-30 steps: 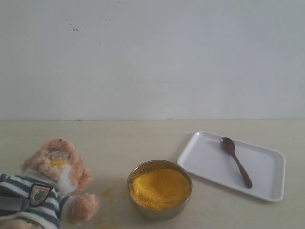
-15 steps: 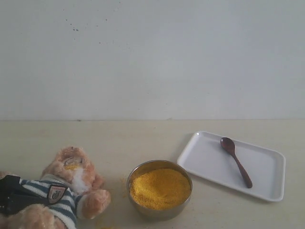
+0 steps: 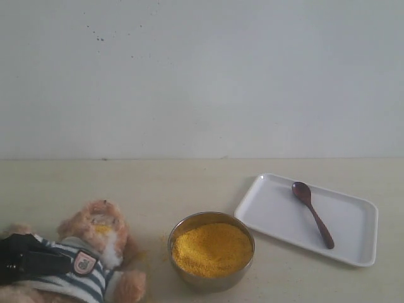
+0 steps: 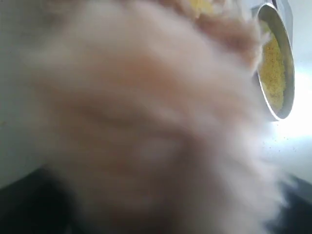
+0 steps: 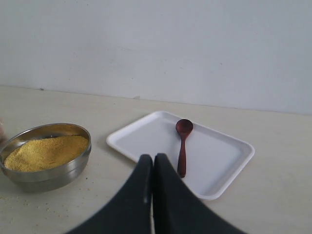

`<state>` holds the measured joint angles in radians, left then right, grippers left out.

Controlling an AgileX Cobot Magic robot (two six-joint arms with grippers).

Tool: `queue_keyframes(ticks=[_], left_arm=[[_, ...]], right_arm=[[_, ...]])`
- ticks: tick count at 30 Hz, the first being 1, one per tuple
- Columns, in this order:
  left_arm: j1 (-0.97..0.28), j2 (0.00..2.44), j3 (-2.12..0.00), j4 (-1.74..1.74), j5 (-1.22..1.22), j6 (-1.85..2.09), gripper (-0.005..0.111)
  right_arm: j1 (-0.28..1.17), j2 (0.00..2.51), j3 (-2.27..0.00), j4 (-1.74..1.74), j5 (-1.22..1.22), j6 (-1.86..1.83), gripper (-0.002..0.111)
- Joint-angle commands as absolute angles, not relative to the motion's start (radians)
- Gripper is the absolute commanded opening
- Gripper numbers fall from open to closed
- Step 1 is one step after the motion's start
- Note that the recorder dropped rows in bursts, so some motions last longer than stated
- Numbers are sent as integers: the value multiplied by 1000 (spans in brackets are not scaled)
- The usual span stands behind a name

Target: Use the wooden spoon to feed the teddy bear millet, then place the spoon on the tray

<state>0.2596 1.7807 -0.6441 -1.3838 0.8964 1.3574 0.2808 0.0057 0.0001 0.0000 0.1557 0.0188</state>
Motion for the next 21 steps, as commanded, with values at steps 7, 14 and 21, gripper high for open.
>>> queue_keyframes(ticks=[7,14,21], left_arm=[[309,1780,-681,-1371,896,1306,78],[470,1745,-684,-1348,972,1287,77],[633,1647,-684,-1442,1131,1219,73]], right_arm=[[277,0,0,0,155,20,0],[277,0,0,0,155,20,0],[277,0,0,0,155,20,0]])
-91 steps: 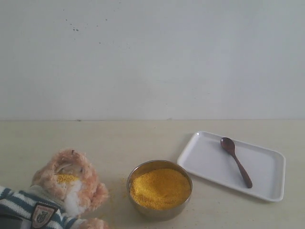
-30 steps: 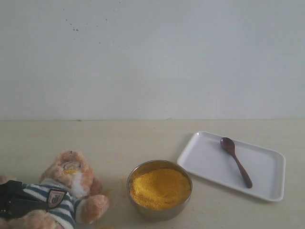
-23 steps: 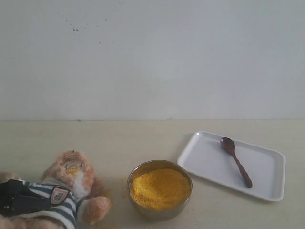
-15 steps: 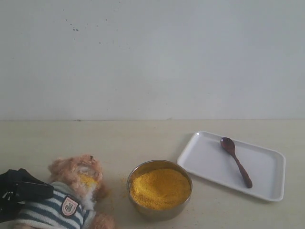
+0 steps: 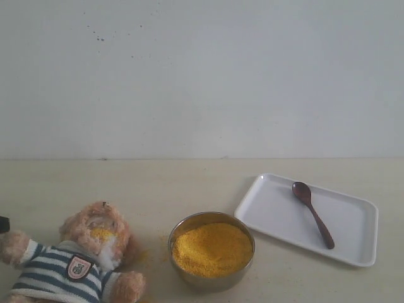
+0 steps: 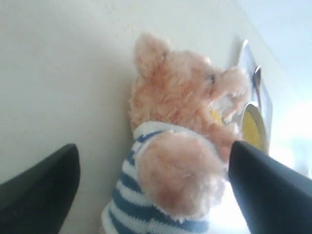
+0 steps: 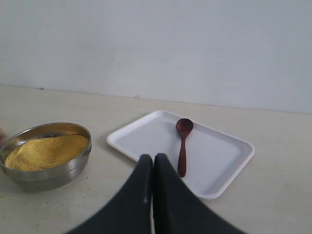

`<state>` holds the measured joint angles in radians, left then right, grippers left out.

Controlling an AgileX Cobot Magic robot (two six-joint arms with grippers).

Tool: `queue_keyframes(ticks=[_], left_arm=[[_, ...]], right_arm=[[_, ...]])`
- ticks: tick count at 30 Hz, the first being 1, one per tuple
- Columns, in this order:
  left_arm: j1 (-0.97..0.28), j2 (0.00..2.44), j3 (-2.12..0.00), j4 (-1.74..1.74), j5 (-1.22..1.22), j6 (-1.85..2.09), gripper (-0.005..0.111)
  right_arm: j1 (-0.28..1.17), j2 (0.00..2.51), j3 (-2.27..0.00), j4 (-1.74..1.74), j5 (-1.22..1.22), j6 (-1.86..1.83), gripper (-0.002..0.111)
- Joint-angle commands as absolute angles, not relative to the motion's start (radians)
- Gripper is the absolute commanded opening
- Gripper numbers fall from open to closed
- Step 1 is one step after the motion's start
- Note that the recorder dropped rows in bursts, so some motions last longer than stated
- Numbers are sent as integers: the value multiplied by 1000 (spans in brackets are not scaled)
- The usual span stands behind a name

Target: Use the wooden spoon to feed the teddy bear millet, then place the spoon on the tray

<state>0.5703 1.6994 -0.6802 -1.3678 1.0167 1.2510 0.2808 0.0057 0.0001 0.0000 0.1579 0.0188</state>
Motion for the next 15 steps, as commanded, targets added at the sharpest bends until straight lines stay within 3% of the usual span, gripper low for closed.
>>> queue_keyframes(ticks=[1,5,6,7,15], left_arm=[[646,1634,-684,-1472,1166,1219,67],[670,1588,-684,-1589,1221,1229,31],[670,1551,-678,-1600,1221,1217,11],[670,1531,-666,-1600,1221,1228,4],[670,1300,-562,-1636,1221,1268,4]], right_arm=[[277,0,0,0,155,20,0],[277,0,0,0,155,20,0],[277,0,0,0,155,20,0],[277,0,0,0,155,20,0],[277,0,0,0,155,20,0]])
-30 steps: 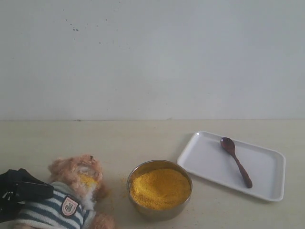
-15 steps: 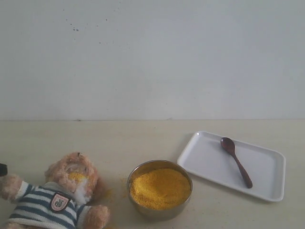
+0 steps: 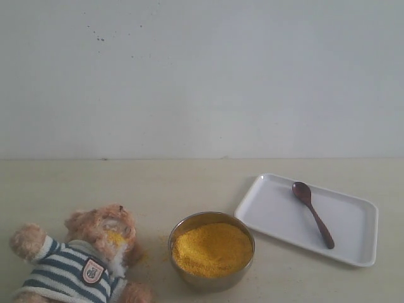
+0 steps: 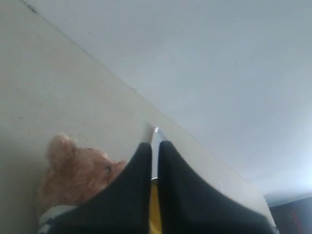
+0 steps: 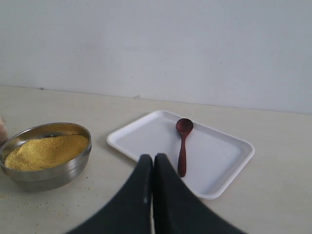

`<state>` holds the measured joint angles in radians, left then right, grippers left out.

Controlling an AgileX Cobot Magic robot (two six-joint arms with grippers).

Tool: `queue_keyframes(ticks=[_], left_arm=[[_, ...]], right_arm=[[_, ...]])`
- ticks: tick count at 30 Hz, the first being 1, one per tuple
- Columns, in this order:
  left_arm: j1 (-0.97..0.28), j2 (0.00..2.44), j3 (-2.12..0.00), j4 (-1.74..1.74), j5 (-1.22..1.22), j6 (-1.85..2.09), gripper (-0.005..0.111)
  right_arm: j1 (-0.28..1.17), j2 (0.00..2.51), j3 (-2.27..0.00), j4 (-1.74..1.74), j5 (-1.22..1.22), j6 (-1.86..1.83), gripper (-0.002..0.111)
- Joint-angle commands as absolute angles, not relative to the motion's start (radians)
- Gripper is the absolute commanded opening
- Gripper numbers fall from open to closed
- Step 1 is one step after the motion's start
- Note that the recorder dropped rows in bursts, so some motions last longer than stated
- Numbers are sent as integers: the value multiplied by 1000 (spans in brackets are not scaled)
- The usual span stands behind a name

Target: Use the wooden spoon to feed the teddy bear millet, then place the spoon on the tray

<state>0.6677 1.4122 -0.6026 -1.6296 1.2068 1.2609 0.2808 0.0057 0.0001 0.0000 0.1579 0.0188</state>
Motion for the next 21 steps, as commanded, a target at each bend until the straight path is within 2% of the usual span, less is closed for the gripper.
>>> queue_keyframes(ticks=[1,6,16,21], left_arm=[[670,1272,-558,-1626,1221,1255,4],[670,1149,-552,-1613,1221,1254,4],[658,1139,-552,-1615,1221,1257,4],[527,986,-552,-1611,1048,1257,4]], right_arm=[[277,0,0,0,155,20,0],[277,0,0,0,155,20,0],[277,0,0,-5,155,20,0],[277,0,0,-5,155,20,0]])
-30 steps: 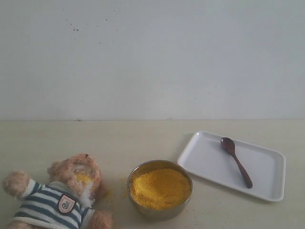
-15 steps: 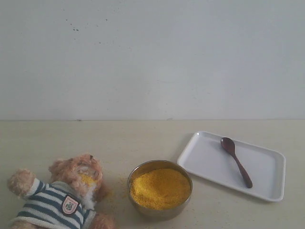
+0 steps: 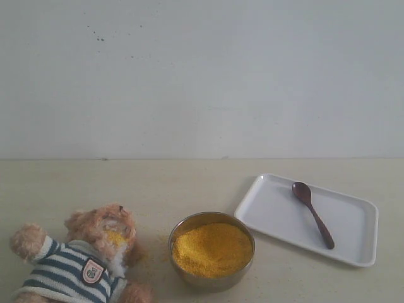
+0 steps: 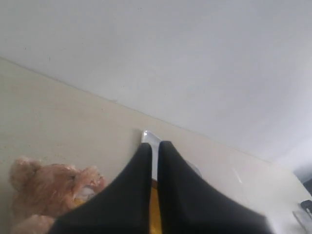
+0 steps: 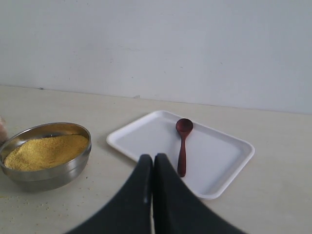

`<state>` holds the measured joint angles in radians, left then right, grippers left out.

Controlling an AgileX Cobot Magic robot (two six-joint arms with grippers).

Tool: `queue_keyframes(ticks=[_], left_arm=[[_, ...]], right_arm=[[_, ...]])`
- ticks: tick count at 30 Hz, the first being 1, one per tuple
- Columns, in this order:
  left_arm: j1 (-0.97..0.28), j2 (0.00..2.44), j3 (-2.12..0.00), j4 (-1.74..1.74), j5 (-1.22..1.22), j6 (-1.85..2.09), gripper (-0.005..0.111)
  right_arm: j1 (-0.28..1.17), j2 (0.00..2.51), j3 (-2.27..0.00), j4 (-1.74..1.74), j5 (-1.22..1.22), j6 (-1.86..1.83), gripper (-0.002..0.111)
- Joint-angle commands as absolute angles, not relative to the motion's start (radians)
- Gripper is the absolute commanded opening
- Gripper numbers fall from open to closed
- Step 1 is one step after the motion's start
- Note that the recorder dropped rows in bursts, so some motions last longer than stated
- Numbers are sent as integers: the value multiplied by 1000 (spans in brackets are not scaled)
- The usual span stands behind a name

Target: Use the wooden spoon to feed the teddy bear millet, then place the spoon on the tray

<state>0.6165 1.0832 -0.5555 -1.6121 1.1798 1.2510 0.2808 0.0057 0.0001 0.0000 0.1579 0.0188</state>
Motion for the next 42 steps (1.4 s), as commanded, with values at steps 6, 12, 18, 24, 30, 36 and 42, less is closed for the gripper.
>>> queue_keyframes(ticks=[6,12,18,24,30,36,42], left_arm=[[319,802,-552,-1611,787,1257,4],[95,623,-549,-1559,589,1265,4],[-45,435,-437,-1504,310,1249,4],[-118,258,-272,-1506,192,1249,4],[-157,93,-138,-1506,147,1249,4],[-170,0,-51,-1512,122,1249,4],[-171,0,-19,-1513,131,1249,4]], right_arm=[[277,0,0,-5,155,20,0],[277,0,0,-5,155,20,0],[277,0,0,-5,155,20,0],[277,0,0,-5,155,20,0],[277,0,0,-5,155,20,0],[277,0,0,-5,155,20,0],[277,0,0,-5,155,20,0]])
